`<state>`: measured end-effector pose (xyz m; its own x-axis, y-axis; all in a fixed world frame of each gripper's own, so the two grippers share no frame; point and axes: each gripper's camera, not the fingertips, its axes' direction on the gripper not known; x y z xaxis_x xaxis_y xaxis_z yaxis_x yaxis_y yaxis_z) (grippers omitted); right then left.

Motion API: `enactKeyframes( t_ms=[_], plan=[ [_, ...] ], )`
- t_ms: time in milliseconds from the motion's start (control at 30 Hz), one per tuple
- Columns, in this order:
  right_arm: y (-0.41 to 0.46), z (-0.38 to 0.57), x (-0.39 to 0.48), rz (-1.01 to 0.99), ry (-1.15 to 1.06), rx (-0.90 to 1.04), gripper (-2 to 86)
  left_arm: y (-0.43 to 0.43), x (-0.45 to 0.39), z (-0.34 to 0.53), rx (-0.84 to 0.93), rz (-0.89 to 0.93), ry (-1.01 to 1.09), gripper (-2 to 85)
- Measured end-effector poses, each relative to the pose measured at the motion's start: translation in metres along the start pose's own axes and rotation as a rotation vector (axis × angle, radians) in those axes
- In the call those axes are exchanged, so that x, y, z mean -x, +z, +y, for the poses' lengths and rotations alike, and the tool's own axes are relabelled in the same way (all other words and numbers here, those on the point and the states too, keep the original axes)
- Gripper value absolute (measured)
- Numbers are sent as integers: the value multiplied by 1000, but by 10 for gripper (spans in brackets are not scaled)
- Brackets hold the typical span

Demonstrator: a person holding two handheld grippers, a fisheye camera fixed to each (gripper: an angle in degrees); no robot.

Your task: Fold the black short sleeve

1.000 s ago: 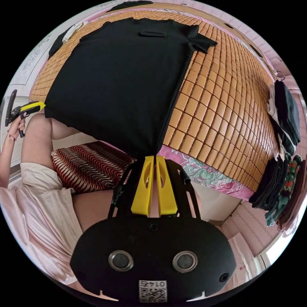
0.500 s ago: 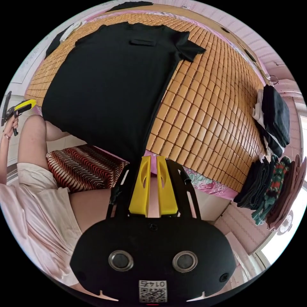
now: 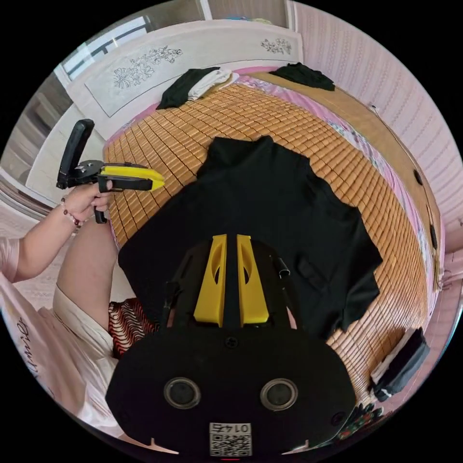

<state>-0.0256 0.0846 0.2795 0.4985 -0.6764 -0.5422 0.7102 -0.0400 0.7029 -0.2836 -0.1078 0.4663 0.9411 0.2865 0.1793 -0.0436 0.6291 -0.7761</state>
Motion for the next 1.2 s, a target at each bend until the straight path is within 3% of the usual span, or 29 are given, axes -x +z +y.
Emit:
enactKeyframes(
  t_ms=[167,400,567,833,967,1067,1200],
  plan=[
    [30,-108,8,-21,-119,2,42,18,31,-13,-94,109,-118,74],
    [75,-202,22,-40,-176,65,79,48,43,-24,-64,3,-135,83],
    [106,-230,32,82,-215,72,91,57,40,-20,-50,-45,-102,63],
    [116,-226,2,10,-111,31,27,62,48,-23,-41,27,-117,4],
    [77,-210,-36,-140,-23,-141,13,59,44,-23,-90,-2,-118,-4],
    [30,-163,-73,-182,101,-343,16,36,32,-20,-261,68,-55,15],
    [26,-92,-118,-78,257,-328,35,23,7,-22,-277,185,96,79]
  ],
)
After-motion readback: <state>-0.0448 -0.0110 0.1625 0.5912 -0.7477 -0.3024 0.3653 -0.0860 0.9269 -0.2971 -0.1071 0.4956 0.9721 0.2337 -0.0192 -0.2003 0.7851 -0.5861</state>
